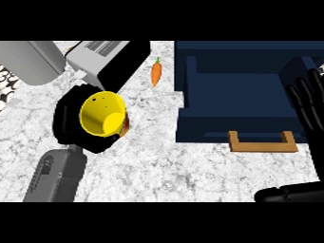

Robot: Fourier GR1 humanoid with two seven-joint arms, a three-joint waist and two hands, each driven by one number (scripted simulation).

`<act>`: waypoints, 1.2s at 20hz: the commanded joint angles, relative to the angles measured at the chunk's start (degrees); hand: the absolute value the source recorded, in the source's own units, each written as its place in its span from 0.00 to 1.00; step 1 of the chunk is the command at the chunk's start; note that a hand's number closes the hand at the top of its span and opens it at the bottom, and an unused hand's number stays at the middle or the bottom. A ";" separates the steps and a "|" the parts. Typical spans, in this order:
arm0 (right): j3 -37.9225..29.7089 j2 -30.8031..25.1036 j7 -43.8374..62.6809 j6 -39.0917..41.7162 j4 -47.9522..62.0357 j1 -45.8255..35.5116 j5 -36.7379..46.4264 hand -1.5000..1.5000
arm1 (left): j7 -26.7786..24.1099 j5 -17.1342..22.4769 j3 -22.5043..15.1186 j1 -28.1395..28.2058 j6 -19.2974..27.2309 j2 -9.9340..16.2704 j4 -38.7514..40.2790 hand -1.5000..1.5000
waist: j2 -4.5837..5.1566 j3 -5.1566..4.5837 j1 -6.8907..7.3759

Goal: Pick up the cup, place it into the drawer and close the drawer

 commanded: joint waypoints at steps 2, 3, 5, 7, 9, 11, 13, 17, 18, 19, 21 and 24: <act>-0.27 0.82 -2.73 0.09 0.72 0.59 0.25 0.00 | 8.41 1.97 -5.17 -3.00 9.30 -1.36 -8.59 1.00 | 0.18 -0.03 -0.49; -0.40 -0.14 -1.75 1.11 0.55 1.04 -0.31 0.00 | 8.65 2.09 -6.15 -5.67 9.80 -1.37 -7.59 1.00 | 0.21 -0.04 -0.65; -2.04 -1.21 1.02 -0.15 0.68 -2.63 -1.00 0.00 | 14.52 0.57 -7.35 -7.39 12.94 -1.39 -13.54 1.00 | 0.11 -0.02 -0.40; -1.06 -0.55 -1.74 0.36 1.29 -1.64 0.37 0.00 | 15.01 1.52 -2.79 -12.76 10.50 -0.54 -7.79 1.00 | 0.29 -0.05 -0.70; -0.70 -0.72 3.26 -1.72 1.18 -6.20 0.01 0.00 | 15.16 -0.85 -4.47 -14.51 13.18 -1.38 -7.88 1.00 | 0.29 -0.06 -0.59; -0.62 -0.27 -0.46 -1.06 2.80 -4.14 1.53 0.00 | 15.29 -1.49 -8.85 -18.47 19.53 -1.40 -5.33 1.00 | 0.32 -0.04 -0.89; -3.31 -1.95 -1.92 2.38 0.66 0.44 -2.41 0.00 | 19.87 -2.45 -5.16 -21.58 17.12 -1.32 -5.42 1.00 | 0.28 -0.03 -0.93; -5.54 -3.19 -1.96 3.61 2.68 -1.19 -5.04 0.00 | 19.79 -4.02 -5.49 -26.18 19.17 -1.05 -1.80 1.00 | 0.32 -0.03 -0.91; -1.72 -0.65 -2.02 2.02 1.78 0.46 -1.76 0.00 | 18.91 -4.13 -6.80 -28.00 20.59 -1.42 1.51 1.00 | 0.35 -0.04 -1.05; -2.81 -1.12 -4.72 2.37 6.61 -1.42 -0.77 0.00 | 23.52 -3.10 -4.69 -29.62 19.56 -0.14 -1.91 1.00 | 0.33 -0.03 -0.69; -3.68 -2.41 -0.89 1.96 2.73 -2.05 -2.20 0.00 | 20.83 -2.71 -11.73 -30.20 25.99 -1.41 1.90 1.00 | 0.31 -0.04 -1.10; -3.12 -2.47 2.17 0.85 -0.56 -3.01 -2.33 0.00 | 21.15 -2.59 -8.80 -35.39 23.88 -1.41 8.99 1.00 | 0.37 -0.05 -1.41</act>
